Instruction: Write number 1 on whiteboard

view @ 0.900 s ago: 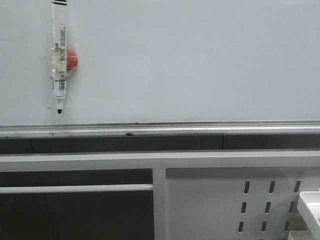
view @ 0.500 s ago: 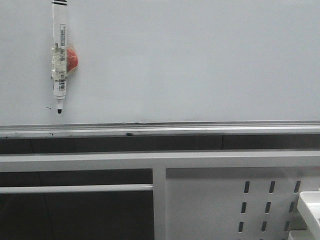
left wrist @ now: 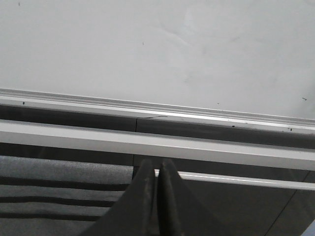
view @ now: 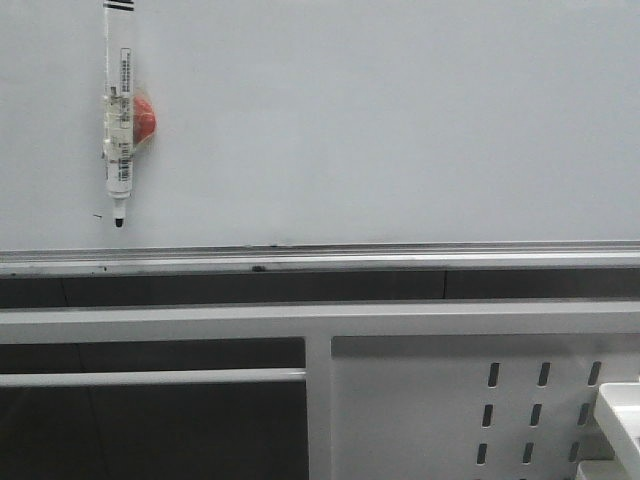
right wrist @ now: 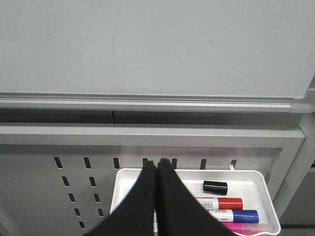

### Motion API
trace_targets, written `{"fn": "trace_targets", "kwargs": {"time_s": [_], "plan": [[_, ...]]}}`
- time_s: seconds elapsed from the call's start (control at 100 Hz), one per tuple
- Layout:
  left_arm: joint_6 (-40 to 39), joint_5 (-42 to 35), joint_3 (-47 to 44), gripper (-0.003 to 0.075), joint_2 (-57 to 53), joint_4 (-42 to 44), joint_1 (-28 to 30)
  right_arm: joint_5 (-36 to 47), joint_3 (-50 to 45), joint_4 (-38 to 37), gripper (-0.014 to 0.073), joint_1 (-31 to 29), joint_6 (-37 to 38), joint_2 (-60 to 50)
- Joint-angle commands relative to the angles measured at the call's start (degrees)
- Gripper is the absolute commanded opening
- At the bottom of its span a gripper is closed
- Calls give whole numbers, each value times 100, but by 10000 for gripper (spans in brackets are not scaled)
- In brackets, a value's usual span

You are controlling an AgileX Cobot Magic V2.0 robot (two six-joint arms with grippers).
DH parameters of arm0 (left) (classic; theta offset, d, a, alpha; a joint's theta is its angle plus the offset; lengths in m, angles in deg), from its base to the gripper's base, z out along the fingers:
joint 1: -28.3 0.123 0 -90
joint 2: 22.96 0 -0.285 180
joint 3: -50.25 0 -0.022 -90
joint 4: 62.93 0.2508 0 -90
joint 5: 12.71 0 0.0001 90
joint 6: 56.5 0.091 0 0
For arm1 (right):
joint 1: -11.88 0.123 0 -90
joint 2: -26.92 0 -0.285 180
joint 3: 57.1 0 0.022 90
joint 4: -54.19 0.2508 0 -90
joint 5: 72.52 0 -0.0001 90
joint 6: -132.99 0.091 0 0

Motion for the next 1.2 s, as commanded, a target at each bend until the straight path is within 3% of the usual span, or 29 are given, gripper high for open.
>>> {"fn": "trace_targets", "kwargs": {"time_s": [0.0,1.01,1.19], "plan": [[-8,-277,-212,-20,-124,-103,9,167,-94,-146,-72,5,-7,-66],[-8,-277,-212,-20,-124,-103,9,167,-94,-146,-72,5,-7,-66],[-8,-370,-212,-20,-124,371,9,215,-94,-146,-72,5,-7,-66]]}}
